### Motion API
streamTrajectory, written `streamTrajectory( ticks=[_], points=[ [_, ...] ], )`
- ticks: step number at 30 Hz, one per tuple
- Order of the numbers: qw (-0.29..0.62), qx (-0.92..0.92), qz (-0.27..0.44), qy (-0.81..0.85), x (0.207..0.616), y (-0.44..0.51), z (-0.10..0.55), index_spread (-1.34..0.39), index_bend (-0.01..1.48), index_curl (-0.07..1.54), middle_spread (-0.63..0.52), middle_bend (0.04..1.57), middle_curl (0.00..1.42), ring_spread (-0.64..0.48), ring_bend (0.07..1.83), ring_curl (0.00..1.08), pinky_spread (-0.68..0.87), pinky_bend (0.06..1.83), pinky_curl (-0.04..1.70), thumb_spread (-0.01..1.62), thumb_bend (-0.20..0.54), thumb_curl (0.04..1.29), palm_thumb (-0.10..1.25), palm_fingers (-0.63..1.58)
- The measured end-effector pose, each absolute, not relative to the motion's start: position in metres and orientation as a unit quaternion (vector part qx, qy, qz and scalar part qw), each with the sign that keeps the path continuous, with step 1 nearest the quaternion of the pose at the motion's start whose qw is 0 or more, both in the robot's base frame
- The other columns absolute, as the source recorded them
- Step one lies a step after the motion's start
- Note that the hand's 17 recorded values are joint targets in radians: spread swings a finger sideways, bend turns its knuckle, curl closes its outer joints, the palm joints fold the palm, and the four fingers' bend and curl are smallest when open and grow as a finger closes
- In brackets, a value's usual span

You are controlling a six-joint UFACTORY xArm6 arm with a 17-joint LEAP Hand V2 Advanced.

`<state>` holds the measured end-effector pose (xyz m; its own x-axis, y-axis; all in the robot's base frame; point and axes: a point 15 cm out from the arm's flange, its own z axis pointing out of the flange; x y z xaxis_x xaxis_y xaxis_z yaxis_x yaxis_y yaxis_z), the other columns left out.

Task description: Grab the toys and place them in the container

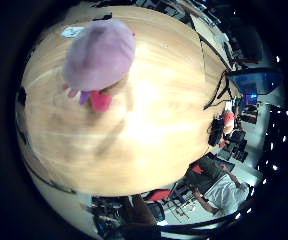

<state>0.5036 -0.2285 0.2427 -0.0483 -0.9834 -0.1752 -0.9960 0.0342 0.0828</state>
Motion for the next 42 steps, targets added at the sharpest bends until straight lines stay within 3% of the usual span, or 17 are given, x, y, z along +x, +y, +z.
streamTrajectory(
  ticks=[26,31,33,36,40,42],
  points=[
    [0.046,-0.69,0.047,0.721,0.547,-0.243,0.191,-0.57,0.17,0.33,-0.32,0.19,0.29,-0.31,0.74,0.21,0.2,0.69,0.02,0.96,-0.027,0.47,0.64,0.41],
    [0.049,-0.686,0.035,0.725,0.555,-0.25,0.178,-0.59,0.2,0.33,-0.34,0.19,0.29,-0.34,0.77,0.21,0.18,0.73,0.02,0.96,-0.016,0.48,0.67,0.48],
    [0.052,-0.682,0.032,0.729,0.557,-0.253,0.174,-0.61,0.2,0.33,-0.4,0.2,0.29,-0.4,0.85,0.22,0.08,0.8,0.02,0.96,0.001,0.49,0.73,0.71],
    [0.058,-0.675,0.03,0.735,0.558,-0.258,0.172,-0.61,0.19,0.34,-0.48,0.3,0.33,-0.43,0.93,0.26,-0.2,0.98,0.06,0.95,0.013,0.52,0.81,1.14],
    [0.067,-0.67,0.026,0.739,0.561,-0.26,0.173,-0.61,0.26,0.42,-0.51,0.5,0.44,-0.39,1.03,0.35,-0.46,1.09,0.15,0.95,0.028,0.56,0.9,1.31],
    [0.079,-0.664,0.029,0.743,0.563,-0.258,0.175,-0.61,0.31,0.46,-0.51,0.57,0.48,-0.37,1.05,0.37,-0.51,1.12,0.17,0.95,0.032,0.58,0.93,1.31]
  ],
)
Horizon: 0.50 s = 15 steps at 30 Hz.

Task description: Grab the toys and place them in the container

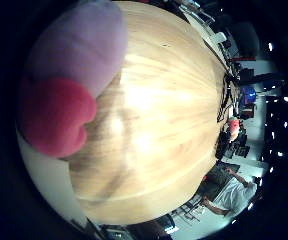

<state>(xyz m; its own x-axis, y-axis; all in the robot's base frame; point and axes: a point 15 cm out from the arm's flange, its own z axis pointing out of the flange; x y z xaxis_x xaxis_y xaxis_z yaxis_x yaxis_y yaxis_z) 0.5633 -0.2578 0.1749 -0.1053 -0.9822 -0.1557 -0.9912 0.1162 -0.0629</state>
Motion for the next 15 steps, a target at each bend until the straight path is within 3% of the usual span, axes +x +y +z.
streamTrajectory(
  ticks=[6,15],
  points=[
    [0.092,-0.659,0.031,0.746,0.564,-0.255,0.183,-0.59,0.49,0.6,-0.47,0.76,0.6,-0.33,1.17,0.45,-0.52,1.23,0.27,0.97,0.039,0.64,1.01,1.28],
    [0.101,-0.656,0.043,0.747,0.556,-0.252,0.195,-0.56,0.59,0.74,-0.42,0.86,0.7,-0.29,1.27,0.52,-0.49,1.3,0.35,0.97,0.008,0.7,1.03,1.18]
  ],
)
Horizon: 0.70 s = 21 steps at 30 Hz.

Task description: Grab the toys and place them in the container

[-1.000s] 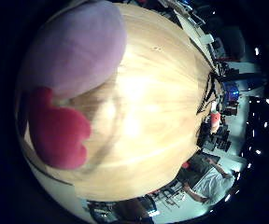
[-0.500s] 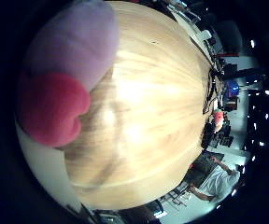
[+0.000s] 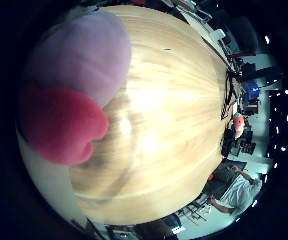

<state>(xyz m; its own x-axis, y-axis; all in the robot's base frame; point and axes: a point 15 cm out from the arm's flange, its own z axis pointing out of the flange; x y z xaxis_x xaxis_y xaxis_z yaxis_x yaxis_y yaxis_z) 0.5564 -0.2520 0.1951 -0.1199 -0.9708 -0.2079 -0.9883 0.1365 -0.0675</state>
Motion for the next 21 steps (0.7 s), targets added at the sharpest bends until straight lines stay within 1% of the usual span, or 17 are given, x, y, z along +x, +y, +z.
streamTrajectory(
  ticks=[3,10,21],
  points=[
    [0.117,-0.656,0.052,0.744,0.552,-0.244,0.212,-0.55,0.59,0.78,-0.41,0.87,0.72,-0.29,1.28,0.53,-0.48,1.31,0.37,0.97,-0.001,0.71,1.04,1.16],
    [0.163,-0.672,0.042,0.721,0.547,-0.222,0.283,-0.54,0.59,0.84,-0.4,0.89,0.76,-0.29,1.3,0.54,-0.48,1.31,0.4,0.96,-0.01,0.75,1.04,1.14],
    [0.21,-0.706,-0.002,0.677,0.529,-0.169,0.398,-0.54,0.57,0.92,-0.39,0.88,0.79,-0.28,1.31,0.55,-0.47,1.3,0.43,0.97,-0.011,0.79,1.03,1.14]
  ],
)
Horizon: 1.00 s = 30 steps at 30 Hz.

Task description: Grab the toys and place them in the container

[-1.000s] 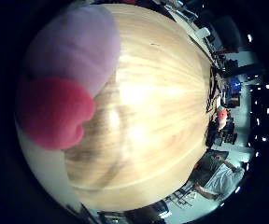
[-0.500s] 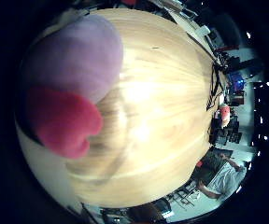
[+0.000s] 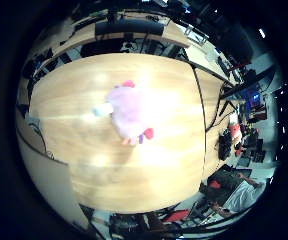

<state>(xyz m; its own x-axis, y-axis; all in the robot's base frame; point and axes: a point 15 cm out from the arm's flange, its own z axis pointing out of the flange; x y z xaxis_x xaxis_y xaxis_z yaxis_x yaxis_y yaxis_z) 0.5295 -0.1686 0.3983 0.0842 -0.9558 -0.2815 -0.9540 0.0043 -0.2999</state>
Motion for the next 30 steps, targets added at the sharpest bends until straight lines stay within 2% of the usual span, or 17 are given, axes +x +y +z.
streamTrajectory(
  ticks=[3,5,6,7,8,10,11,15,19,30],
  points=[
    [0.222,-0.704,-0.008,0.674,0.529,-0.164,0.411,-0.54,0.56,0.93,-0.39,0.88,0.8,-0.28,1.3,0.56,-0.48,1.3,0.43,0.97,-0.014,0.79,1.02,1.13],
    [0.222,-0.7,-0.003,0.679,0.528,-0.165,0.408,-0.55,0.53,0.92,-0.4,0.84,0.79,-0.29,1.29,0.55,-0.53,1.27,0.42,0.95,-0.057,0.77,0.95,1.05],
    [0.218,-0.699,0.004,0.681,0.527,-0.166,0.403,-0.56,0.41,0.89,-0.43,0.76,0.76,-0.32,1.26,0.54,-0.57,1.27,0.42,0.93,-0.075,0.75,0.87,0.84],
    [0.213,-0.699,0.012,0.682,0.525,-0.166,0.398,-0.56,0.4,0.89,-0.44,0.72,0.75,-0.33,1.25,0.55,-0.56,1.29,0.43,0.93,-0.073,0.74,0.85,0.77],
    [0.206,-0.699,0.024,0.684,0.522,-0.166,0.39,-0.57,0.33,0.86,-0.46,0.62,0.71,-0.35,1.2,0.54,-0.53,1.32,0.45,0.93,-0.078,0.71,0.76,0.57],
    [0.193,-0.697,0.045,0.689,0.517,-0.171,0.373,-0.6,0.35,0.81,-0.44,0.52,0.66,-0.34,1.08,0.49,-0.42,1.24,0.42,0.94,-0.071,0.68,0.67,0.36],
    [0.19,-0.696,0.05,0.691,0.517,-0.172,0.368,-0.61,0.36,0.8,-0.43,0.49,0.64,-0.33,1.06,0.48,-0.4,1.21,0.42,0.94,-0.07,0.68,0.65,0.33],
    [0.176,-0.695,0.06,0.695,0.516,-0.179,0.35,-0.64,0.35,0.7,-0.38,0.41,0.56,-0.29,0.97,0.4,-0.2,1.1,0.34,0.96,-0.038,0.64,0.59,0.3],
    [0.171,-0.694,0.063,0.696,0.517,-0.181,0.343,-0.63,0.34,0.65,-0.36,0.38,0.52,-0.27,0.93,0.37,-0.07,1.04,0.31,0.97,-0.035,0.61,0.56,0.3],
    [0.132,-0.684,0.041,0.716,0.518,-0.224,0.315,-0.62,0.36,0.55,-0.32,0.31,0.44,-0.24,0.83,0.31,0.19,0.87,0.2,0.99,-0.028,0.55,0.52,0.33]
  ],
)
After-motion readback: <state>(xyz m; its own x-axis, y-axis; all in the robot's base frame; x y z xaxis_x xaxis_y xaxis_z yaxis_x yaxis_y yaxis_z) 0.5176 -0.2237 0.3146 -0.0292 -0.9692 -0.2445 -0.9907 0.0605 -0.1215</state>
